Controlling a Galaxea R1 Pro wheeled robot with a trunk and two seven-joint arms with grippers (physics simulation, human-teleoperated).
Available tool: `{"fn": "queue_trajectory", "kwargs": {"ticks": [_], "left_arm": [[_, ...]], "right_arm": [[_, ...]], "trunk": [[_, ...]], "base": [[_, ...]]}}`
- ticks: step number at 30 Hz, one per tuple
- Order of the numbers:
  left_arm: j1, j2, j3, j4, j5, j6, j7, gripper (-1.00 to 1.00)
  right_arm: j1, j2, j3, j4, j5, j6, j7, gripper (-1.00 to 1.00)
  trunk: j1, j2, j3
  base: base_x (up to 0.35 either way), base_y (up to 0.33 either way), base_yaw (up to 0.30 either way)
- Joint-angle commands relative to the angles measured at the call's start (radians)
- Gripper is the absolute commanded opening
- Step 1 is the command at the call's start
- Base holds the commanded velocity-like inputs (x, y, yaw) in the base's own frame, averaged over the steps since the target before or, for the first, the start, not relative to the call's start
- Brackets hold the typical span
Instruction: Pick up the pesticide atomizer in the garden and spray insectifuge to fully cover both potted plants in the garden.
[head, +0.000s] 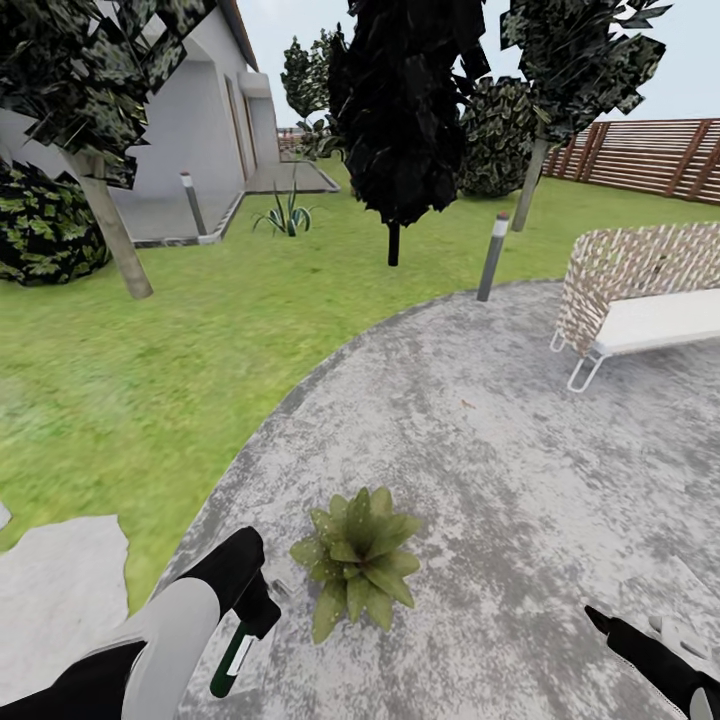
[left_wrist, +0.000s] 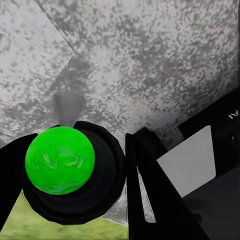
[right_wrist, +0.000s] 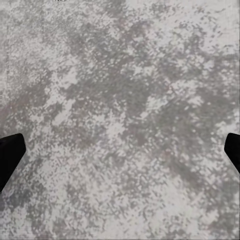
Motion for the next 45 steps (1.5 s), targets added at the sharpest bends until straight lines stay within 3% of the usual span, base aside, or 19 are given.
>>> {"fn": "queue_trajectory", "kwargs": {"ticks": [1,17,18,26,34,45], "left_arm": [[-0.001,-0.001,0.008,-0.002,-0.010,0.005,-0.006,-1.00],[-0.001,-0.001,0.010,0.008,-0.009,0.005,-0.006,-1.00],[-0.001,-0.001,0.011,0.039,-0.011,0.005,-0.004,-1.00],[-0.001,-0.001,0.011,0.047,-0.009,0.006,-0.005,-1.00],[-0.001,-0.001,0.011,0.046,-0.008,0.006,-0.005,-1.00],[-0.001,-0.001,0.011,0.044,-0.008,0.008,-0.005,-1.00]], "right_arm": [[-0.001,0.000,-0.006,-0.001,0.010,0.004,0.009,1.00],[-0.001,0.001,-0.007,-0.001,0.010,0.004,0.009,1.00],[-0.001,0.001,-0.007,-0.001,0.010,0.004,0.009,1.00],[-0.001,0.001,-0.006,-0.001,0.010,0.004,0.009,1.00],[-0.001,0.001,-0.006,-0.001,0.011,0.004,0.008,1.00],[-0.001,0.001,-0.006,-0.001,0.012,0.004,0.010,1.00]], "trunk": [[0.000,0.000,-0.001],[0.000,0.000,-0.001],[0.000,0.000,-0.001],[0.000,0.000,-0.001],[0.000,0.000,-0.001],[0.000,0.000,-0.001]], "base": [[0.149,-0.252,0.269],[0.115,-0.169,0.055],[0.000,0.000,0.000],[-0.226,-0.073,0.080],[-0.116,-0.298,0.230],[0.013,-0.342,0.023]]}}
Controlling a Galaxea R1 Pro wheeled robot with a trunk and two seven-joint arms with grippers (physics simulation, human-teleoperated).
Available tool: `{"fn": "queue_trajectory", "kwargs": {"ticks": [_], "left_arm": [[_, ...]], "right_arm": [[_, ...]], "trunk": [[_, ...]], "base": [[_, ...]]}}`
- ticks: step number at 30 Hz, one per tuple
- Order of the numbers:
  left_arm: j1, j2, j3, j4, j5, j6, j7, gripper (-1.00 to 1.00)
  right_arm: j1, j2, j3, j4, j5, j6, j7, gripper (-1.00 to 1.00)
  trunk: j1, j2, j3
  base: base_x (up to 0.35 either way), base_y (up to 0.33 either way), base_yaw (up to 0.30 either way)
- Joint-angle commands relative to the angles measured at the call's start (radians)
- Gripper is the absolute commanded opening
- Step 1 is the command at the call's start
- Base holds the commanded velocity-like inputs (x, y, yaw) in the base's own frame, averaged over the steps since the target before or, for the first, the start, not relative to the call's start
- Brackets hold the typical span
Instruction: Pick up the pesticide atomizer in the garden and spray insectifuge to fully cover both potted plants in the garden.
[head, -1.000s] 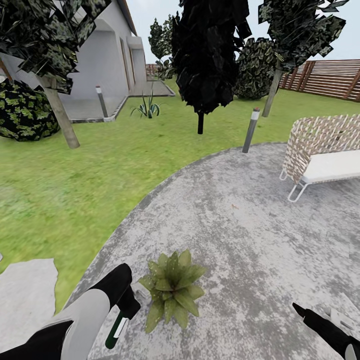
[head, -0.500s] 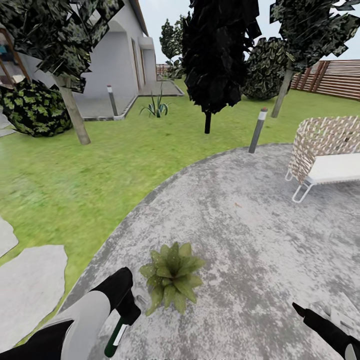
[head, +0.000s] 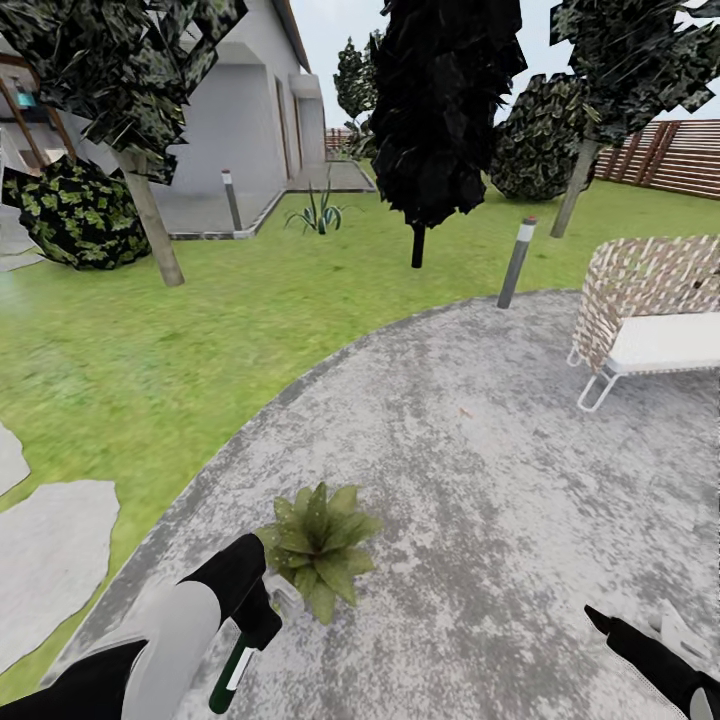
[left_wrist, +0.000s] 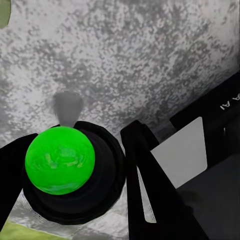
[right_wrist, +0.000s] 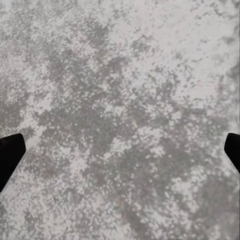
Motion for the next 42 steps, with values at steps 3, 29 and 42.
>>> {"fn": "queue_trajectory", "kwargs": {"ticks": [3,29,42], "left_arm": [[0.000,-0.001,0.008,-0.002,-0.010,0.005,-0.007,-1.00],[-0.001,-0.023,0.008,-0.060,-0.006,0.004,-0.007,-1.00],[-0.001,-0.038,0.008,-0.062,-0.006,0.004,-0.008,-1.00]], "right_arm": [[-0.002,0.001,-0.006,-0.001,0.010,0.004,0.007,1.00],[-0.001,0.000,-0.006,-0.001,0.010,0.004,0.007,1.00],[-0.001,0.000,-0.006,-0.001,0.010,0.004,0.007,1.00]], "trunk": [[0.000,0.000,-0.001],[0.000,0.000,-0.001],[0.000,0.000,-0.001]], "base": [[0.074,-0.186,0.126],[0.067,-0.071,0.214],[0.006,-0.006,0.102]]}}
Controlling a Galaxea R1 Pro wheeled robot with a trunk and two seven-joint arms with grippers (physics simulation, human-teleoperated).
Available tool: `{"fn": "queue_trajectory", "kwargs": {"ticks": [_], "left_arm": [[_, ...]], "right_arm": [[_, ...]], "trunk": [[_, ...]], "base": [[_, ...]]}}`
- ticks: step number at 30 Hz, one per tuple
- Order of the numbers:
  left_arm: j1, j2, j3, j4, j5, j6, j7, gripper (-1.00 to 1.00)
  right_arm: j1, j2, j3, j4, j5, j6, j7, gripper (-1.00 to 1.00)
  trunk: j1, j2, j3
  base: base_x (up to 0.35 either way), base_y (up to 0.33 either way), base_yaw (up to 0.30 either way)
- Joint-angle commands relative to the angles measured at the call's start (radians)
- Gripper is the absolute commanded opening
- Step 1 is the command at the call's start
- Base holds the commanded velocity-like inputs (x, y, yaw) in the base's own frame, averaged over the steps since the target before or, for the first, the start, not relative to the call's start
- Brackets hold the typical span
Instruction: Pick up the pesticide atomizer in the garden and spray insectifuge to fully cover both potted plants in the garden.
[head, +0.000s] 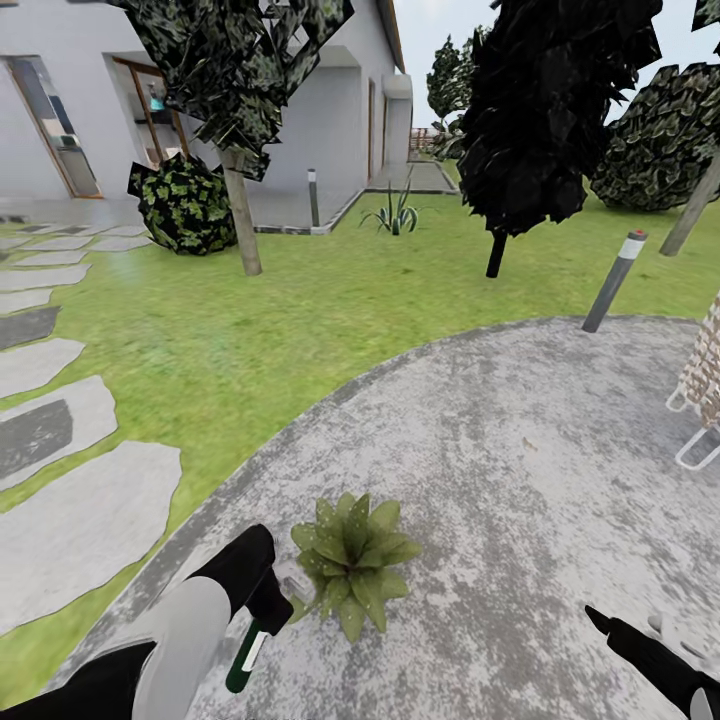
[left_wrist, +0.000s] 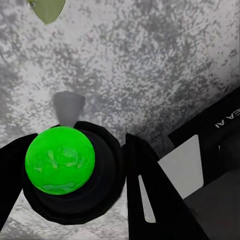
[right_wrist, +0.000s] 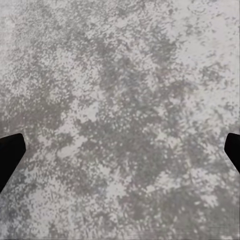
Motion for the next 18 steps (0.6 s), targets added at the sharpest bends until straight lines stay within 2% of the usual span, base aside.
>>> {"fn": "queue_trajectory", "kwargs": {"ticks": [1,4,10,18], "left_arm": [[0.000,-0.001,0.008,-0.002,-0.009,0.004,-0.006,-1.00],[-0.001,-0.001,0.008,-0.002,-0.009,0.004,-0.006,-1.00],[0.000,-0.002,0.009,0.000,-0.008,0.004,-0.004,-1.00],[-0.001,-0.002,0.011,0.000,-0.008,0.004,-0.004,-1.00]], "right_arm": [[-0.002,0.001,-0.006,-0.002,0.010,0.005,0.009,1.00],[-0.001,0.001,-0.006,-0.002,0.010,0.005,0.009,1.00],[-0.002,0.001,-0.006,-0.002,0.010,0.005,0.009,1.00],[-0.001,0.001,-0.006,-0.002,0.010,0.005,0.009,1.00]], "trunk": [[0.000,0.000,-0.001],[0.000,0.000,-0.001],[0.000,0.000,-0.001],[0.000,0.000,-0.001]], "base": [[0.015,-0.027,0.279],[0.133,-0.182,0.199],[0.179,-0.252,0.023],[0.023,-0.314,0.002]]}}
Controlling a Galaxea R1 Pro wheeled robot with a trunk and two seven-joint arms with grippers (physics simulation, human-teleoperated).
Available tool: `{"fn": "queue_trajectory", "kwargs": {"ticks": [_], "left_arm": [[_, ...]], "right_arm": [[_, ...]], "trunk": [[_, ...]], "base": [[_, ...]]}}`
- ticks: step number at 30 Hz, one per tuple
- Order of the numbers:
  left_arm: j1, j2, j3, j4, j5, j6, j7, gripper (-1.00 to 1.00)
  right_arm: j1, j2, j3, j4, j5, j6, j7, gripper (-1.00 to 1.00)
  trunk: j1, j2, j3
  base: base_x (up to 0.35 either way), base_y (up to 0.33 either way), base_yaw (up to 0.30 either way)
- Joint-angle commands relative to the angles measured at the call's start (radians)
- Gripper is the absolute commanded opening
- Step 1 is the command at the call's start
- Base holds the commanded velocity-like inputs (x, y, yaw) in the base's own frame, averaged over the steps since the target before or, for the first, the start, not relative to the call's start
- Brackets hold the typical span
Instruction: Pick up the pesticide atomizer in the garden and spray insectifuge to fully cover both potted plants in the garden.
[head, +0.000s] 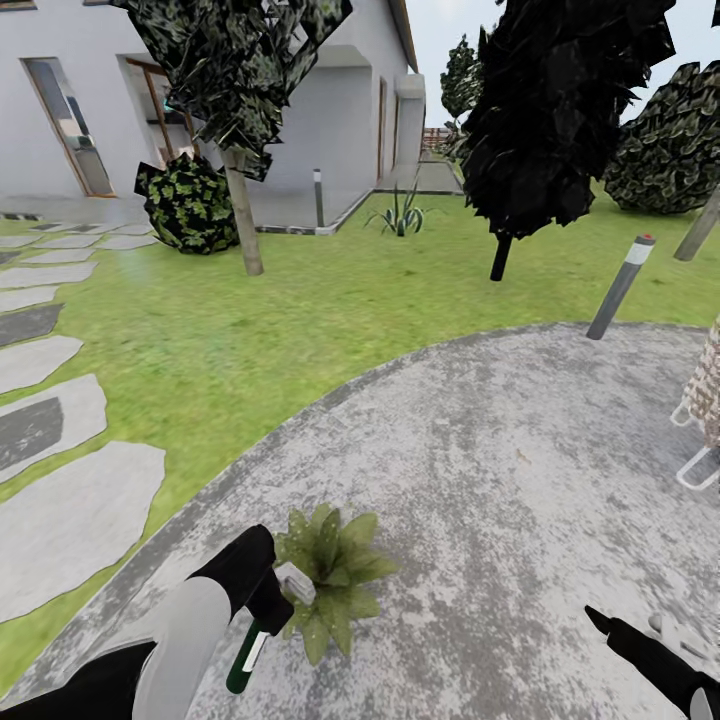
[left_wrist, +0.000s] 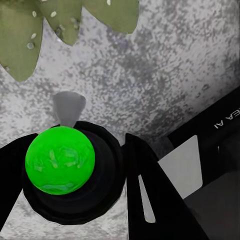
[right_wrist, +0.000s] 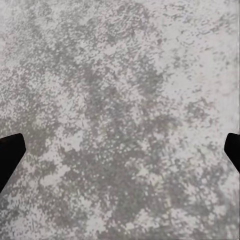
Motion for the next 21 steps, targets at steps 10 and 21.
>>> {"fn": "queue_trajectory", "kwargs": {"ticks": [10,21], "left_arm": [[0.000,0.000,0.008,-0.002,-0.010,0.005,-0.007,-1.00],[0.000,0.000,0.008,-0.002,-0.010,0.005,-0.007,-1.00]], "right_arm": [[-0.001,0.001,-0.006,-0.001,0.010,0.004,0.009,1.00],[-0.002,0.001,-0.008,0.000,0.009,0.004,0.009,1.00]], "trunk": [[0.000,0.000,-0.001],[0.000,0.000,-0.001]], "base": [[0.000,-0.127,0.193],[0.000,-0.095,0.123]]}}
